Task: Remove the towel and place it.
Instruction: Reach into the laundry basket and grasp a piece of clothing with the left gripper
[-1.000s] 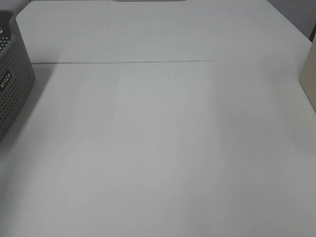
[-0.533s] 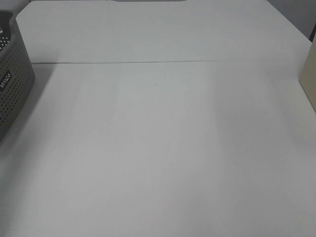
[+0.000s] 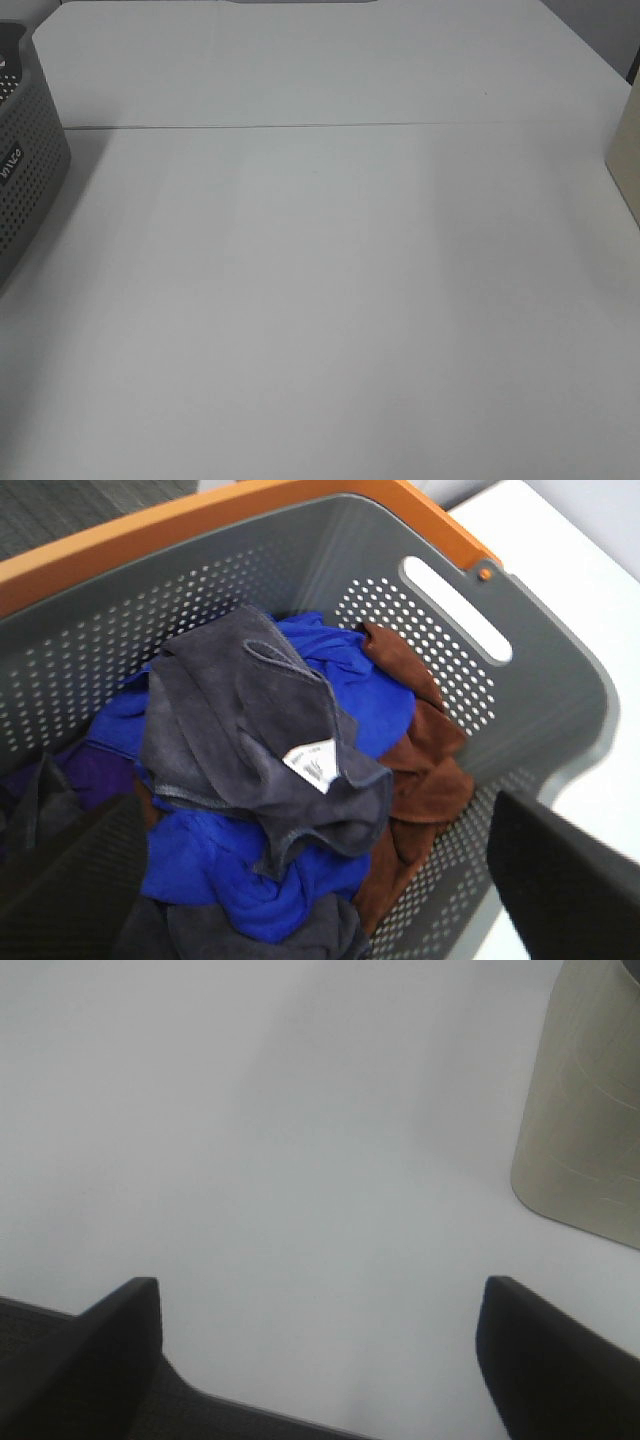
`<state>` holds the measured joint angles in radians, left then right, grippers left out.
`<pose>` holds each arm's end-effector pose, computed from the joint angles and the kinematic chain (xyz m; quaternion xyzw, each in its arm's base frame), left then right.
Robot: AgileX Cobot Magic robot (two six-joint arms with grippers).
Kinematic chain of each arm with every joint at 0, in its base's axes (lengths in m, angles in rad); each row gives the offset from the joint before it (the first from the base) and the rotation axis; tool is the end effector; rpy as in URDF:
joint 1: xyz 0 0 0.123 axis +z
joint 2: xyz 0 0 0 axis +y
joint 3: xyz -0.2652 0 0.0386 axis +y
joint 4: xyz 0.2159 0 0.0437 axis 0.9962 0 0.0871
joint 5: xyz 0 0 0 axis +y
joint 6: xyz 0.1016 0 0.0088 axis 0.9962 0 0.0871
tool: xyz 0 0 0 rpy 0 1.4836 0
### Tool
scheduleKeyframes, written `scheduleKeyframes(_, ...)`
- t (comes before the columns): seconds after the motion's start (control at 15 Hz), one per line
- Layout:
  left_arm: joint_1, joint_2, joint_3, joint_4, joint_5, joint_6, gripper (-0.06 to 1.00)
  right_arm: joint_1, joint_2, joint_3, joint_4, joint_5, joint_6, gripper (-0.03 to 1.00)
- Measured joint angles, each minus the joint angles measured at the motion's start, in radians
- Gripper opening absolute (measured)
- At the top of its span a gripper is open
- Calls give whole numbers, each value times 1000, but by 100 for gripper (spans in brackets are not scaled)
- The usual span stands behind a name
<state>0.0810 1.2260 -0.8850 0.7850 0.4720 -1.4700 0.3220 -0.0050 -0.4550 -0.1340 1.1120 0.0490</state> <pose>0.2410 0.0525 0.3000 -0.4190 0.7694 -0.0133 0.4820 -0.0015 -0.0134 0.2413 -0.1160 0.8664 0.0230 0.4851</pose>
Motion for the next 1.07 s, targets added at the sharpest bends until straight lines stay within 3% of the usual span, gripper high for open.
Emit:
scheduleKeyframes(0.07, 0, 58, -40, 78, 51, -108, 87, 0, 0, 0, 0, 0, 0, 82)
scheduleKeyframes(0.27, 0, 156, -122, 166, 124, -188, 87, 0, 0, 0, 0, 0, 0, 82)
scheduleKeyframes(0.6, 0, 396, -312, 164, 159, -199, 87, 0, 0, 0, 0, 0, 0, 82)
scheduleKeyframes(1.07, 0, 558, -347, 153, 183, -298, 82, 0, 0, 0, 0, 0, 0, 82)
